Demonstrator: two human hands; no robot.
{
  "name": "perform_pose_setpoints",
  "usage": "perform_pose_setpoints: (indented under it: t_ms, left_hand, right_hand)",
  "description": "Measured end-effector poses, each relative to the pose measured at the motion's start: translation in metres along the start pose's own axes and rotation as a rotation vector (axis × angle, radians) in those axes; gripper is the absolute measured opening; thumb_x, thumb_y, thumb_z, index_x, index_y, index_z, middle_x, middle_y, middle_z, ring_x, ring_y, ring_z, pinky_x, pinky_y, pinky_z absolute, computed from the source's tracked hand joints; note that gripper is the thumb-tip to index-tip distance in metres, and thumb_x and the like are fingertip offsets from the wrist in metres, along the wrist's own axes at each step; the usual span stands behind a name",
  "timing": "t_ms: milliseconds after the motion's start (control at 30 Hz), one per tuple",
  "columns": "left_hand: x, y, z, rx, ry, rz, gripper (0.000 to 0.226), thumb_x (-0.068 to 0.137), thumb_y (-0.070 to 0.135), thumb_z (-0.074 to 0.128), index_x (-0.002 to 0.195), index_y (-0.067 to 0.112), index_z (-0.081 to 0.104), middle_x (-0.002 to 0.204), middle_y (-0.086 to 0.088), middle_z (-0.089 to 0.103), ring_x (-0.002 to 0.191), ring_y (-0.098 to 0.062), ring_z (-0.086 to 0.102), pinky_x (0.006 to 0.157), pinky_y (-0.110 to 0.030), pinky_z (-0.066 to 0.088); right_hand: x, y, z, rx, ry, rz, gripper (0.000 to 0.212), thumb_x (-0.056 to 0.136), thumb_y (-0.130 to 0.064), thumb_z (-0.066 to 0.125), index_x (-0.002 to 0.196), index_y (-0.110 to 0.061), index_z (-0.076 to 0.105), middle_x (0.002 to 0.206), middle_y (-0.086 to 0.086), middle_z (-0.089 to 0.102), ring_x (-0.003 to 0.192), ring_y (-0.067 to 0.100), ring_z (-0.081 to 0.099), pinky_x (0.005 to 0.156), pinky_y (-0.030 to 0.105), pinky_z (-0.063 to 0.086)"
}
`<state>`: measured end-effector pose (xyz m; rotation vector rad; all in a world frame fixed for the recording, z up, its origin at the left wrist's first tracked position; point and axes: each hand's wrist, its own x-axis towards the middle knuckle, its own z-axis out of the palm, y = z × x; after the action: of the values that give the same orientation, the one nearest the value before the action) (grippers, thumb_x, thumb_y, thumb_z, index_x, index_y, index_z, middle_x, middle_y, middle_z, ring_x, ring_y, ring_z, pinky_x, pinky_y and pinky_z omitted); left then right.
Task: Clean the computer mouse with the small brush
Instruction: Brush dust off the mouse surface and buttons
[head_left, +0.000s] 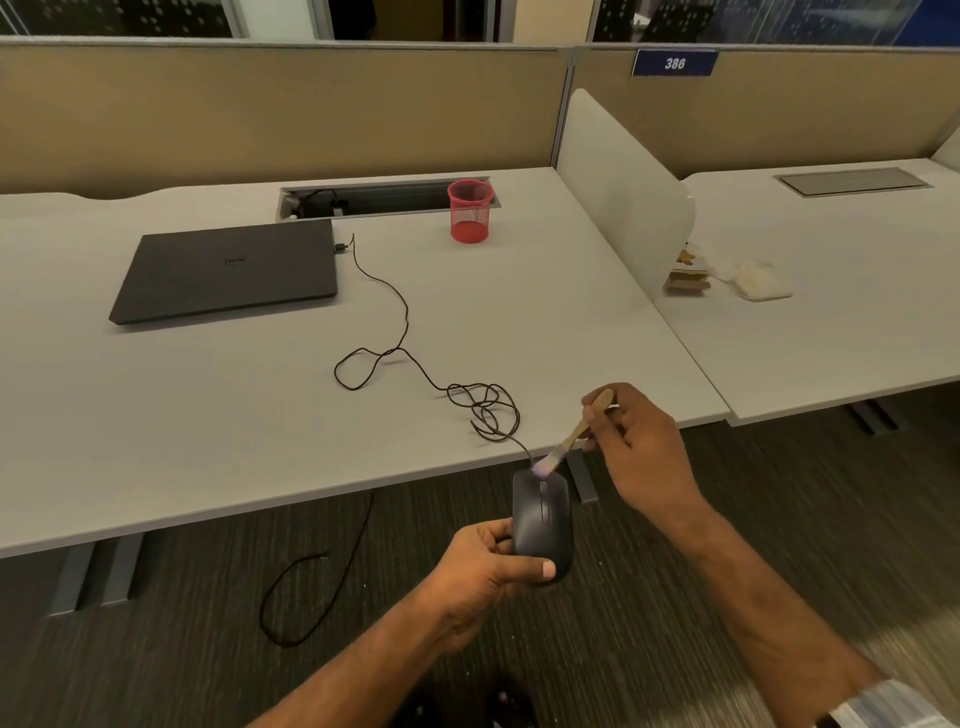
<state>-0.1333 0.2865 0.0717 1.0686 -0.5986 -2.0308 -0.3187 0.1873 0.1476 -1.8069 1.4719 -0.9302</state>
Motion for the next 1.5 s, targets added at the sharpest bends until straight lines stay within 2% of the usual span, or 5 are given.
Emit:
perform_pose_setpoints:
  t_ms: [167,833,1067,1267,1500]
  left_hand:
    - [0.0,0.001,-0.002,-0.013,0.009,0.002,0.06,0.076,-0.009,0.081,0.132,0.003,0.062,0.127,-0.016,0.073,0.119,-0.032,0.07,0.085,-0.032,0.062]
    - [0.001,0.019,0.004,-0.109,0.02,0.022,0.076,0.074,-0.017,0.074,0.141,0.012,0.053,0.141,-0.018,0.061,0.124,-0.036,0.066,0.08,-0.036,0.064]
    - [0.006,0.037,0.011,-0.199,0.058,-0.051,0.056,0.089,0.033,0.067,0.138,0.01,0.054,0.138,-0.025,0.061,0.122,-0.042,0.066,0.089,-0.048,0.062]
    - [0.026,0.055,0.011,-0.211,0.192,-0.035,0.037,0.102,0.032,0.054,0.132,0.01,0.058,0.11,-0.02,0.079,0.105,-0.036,0.076,0.08,-0.047,0.065]
    - [0.046,0.073,0.017,-0.292,0.267,-0.013,0.036,0.104,0.027,0.055,0.129,0.002,0.055,0.114,-0.029,0.074,0.1,-0.039,0.077,0.07,-0.045,0.066]
  right_hand:
    - [-0.001,0.0,-0.003,0.194,0.202,0.012,0.009,0.098,-0.019,0.056,0.099,-0.027,0.06,0.086,-0.006,0.067,0.075,0.011,0.07,0.067,0.022,0.06]
    - [-0.017,-0.002,-0.009,0.374,0.227,-0.058,0.01,0.094,-0.031,0.056,0.101,-0.034,0.061,0.089,0.004,0.071,0.078,0.017,0.072,0.071,0.023,0.06]
    - [-0.03,-0.001,-0.008,0.331,0.15,-0.175,0.014,0.094,-0.032,0.054,0.107,-0.035,0.059,0.091,-0.006,0.07,0.083,0.014,0.072,0.075,0.024,0.06]
    - [-0.034,0.001,-0.012,0.108,0.041,-0.326,0.012,0.1,-0.028,0.05,0.109,-0.024,0.056,0.082,0.001,0.066,0.069,0.017,0.067,0.057,0.037,0.057]
    - [-0.048,-0.003,-0.004,0.045,-0.083,-0.475,0.014,0.097,-0.021,0.053,0.109,-0.023,0.058,0.088,-0.021,0.061,0.07,-0.004,0.059,0.062,0.007,0.042]
